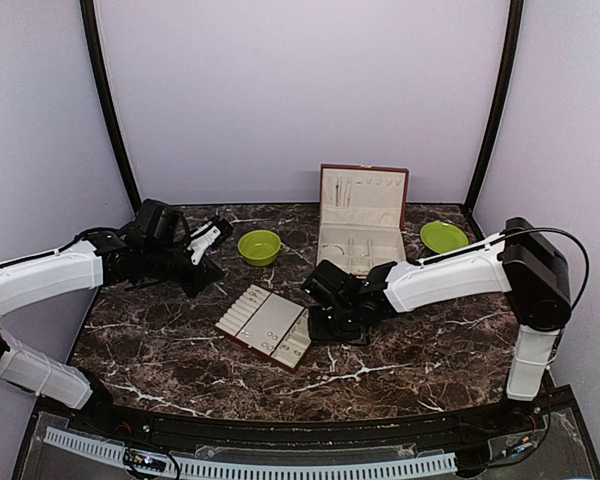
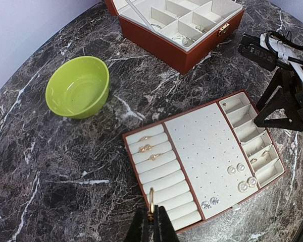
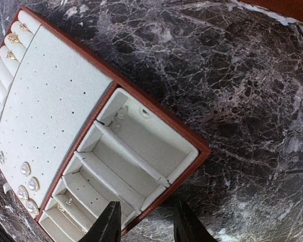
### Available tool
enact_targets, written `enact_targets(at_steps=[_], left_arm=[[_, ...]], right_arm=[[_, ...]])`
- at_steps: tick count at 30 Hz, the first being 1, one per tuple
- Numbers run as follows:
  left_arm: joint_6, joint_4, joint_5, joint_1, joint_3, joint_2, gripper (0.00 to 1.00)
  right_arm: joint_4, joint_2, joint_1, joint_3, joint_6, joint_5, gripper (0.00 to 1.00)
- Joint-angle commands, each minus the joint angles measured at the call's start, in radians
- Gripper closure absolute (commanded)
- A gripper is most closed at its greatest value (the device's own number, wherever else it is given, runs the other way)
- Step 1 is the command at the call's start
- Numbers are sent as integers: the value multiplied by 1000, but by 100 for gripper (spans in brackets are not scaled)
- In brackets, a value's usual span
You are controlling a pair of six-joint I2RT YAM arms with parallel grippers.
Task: Organize the mixed jewelry
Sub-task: Adjust the compartment layer at the center of the board.
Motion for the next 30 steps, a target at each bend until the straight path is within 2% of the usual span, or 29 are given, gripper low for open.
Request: enact_targets(at_steps=[1, 4, 10, 14, 20, 30], left_arm=[[15, 17, -1, -1, 1, -45, 100], [12, 18, 5, 0, 2, -49, 100], [10, 16, 7, 0, 2, -56, 100], [6, 22, 17, -1, -1, -55, 100], [3, 23, 33, -1, 1, -45, 100], [3, 25, 44, -4, -4, -49, 100]], right_arm=[[-47, 17, 16, 36, 20, 47, 65], [-35, 20, 17, 30, 20, 48, 67], [-20, 32, 16, 25, 10, 51, 80], [23, -3, 15, -23, -32, 86, 81], [58, -57, -23, -82, -198, 91, 86], [125, -143, -106, -152, -571, 59, 86]])
